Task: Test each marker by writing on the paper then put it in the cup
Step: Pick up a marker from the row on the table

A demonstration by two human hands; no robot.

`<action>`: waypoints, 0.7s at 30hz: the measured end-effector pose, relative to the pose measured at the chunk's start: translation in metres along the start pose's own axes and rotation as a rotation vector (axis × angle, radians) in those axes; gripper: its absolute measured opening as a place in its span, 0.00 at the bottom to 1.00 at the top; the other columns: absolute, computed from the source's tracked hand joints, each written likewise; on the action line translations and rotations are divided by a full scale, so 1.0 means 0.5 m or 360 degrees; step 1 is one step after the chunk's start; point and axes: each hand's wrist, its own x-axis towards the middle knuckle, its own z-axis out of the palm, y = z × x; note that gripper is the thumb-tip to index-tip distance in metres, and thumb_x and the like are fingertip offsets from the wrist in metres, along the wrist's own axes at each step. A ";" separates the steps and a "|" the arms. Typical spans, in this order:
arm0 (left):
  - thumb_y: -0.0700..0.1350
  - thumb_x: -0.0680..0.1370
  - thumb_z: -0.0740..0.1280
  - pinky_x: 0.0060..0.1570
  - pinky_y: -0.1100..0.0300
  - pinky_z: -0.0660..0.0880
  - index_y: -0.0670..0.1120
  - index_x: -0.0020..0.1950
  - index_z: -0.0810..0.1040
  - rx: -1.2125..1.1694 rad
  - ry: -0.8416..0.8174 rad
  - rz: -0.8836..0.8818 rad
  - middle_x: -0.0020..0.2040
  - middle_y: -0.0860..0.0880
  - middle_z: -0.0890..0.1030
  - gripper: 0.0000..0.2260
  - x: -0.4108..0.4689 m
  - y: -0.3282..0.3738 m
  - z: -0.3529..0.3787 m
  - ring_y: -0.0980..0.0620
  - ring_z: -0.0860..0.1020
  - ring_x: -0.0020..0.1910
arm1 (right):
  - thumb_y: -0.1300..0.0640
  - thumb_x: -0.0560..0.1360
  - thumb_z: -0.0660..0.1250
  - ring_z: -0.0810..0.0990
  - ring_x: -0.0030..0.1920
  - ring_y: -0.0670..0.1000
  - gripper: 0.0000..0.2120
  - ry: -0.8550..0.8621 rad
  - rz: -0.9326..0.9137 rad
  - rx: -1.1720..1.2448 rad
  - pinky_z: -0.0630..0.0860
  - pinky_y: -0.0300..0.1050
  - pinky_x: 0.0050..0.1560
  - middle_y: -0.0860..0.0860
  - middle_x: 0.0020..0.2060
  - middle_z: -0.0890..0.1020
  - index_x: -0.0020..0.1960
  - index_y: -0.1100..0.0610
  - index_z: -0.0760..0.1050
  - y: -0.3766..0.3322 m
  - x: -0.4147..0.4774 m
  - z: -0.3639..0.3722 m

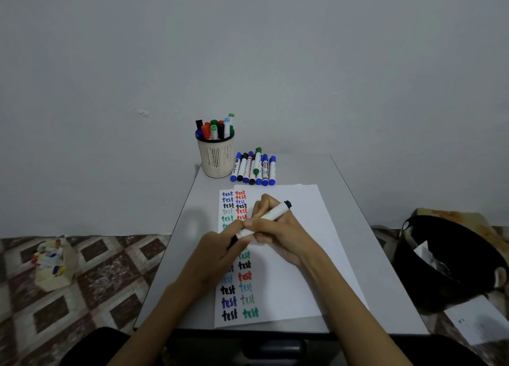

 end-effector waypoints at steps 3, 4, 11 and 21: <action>0.56 0.78 0.57 0.29 0.65 0.75 0.49 0.56 0.74 -0.0007 0.0050 -0.0009 0.31 0.51 0.79 0.14 0.001 0.003 -0.005 0.58 0.80 0.31 | 0.72 0.69 0.70 0.73 0.28 0.46 0.11 0.0000 -0.0053 -0.0019 0.69 0.39 0.29 0.55 0.33 0.72 0.38 0.62 0.69 -0.002 -0.001 -0.004; 0.56 0.78 0.58 0.29 0.68 0.74 0.50 0.57 0.74 0.0024 0.0078 0.0005 0.31 0.52 0.78 0.14 0.002 0.004 -0.006 0.59 0.80 0.30 | 0.71 0.69 0.71 0.72 0.28 0.46 0.11 0.0012 -0.0063 -0.0053 0.69 0.40 0.29 0.56 0.33 0.72 0.39 0.62 0.69 -0.002 -0.003 -0.006; 0.47 0.79 0.62 0.26 0.63 0.76 0.48 0.51 0.74 -0.0042 0.0533 -0.0208 0.32 0.47 0.80 0.04 0.009 -0.005 -0.014 0.58 0.80 0.29 | 0.68 0.70 0.68 0.77 0.30 0.48 0.05 0.0745 -0.0463 0.0189 0.74 0.35 0.31 0.53 0.33 0.81 0.41 0.60 0.74 -0.061 -0.017 -0.051; 0.60 0.76 0.53 0.55 0.48 0.69 0.54 0.42 0.71 0.0778 0.0464 -0.0326 0.41 0.57 0.77 0.13 0.022 -0.072 0.008 0.55 0.75 0.42 | 0.57 0.78 0.64 0.80 0.45 0.50 0.07 0.1334 -0.0336 -0.1323 0.74 0.40 0.43 0.47 0.44 0.82 0.53 0.51 0.78 -0.073 -0.023 -0.181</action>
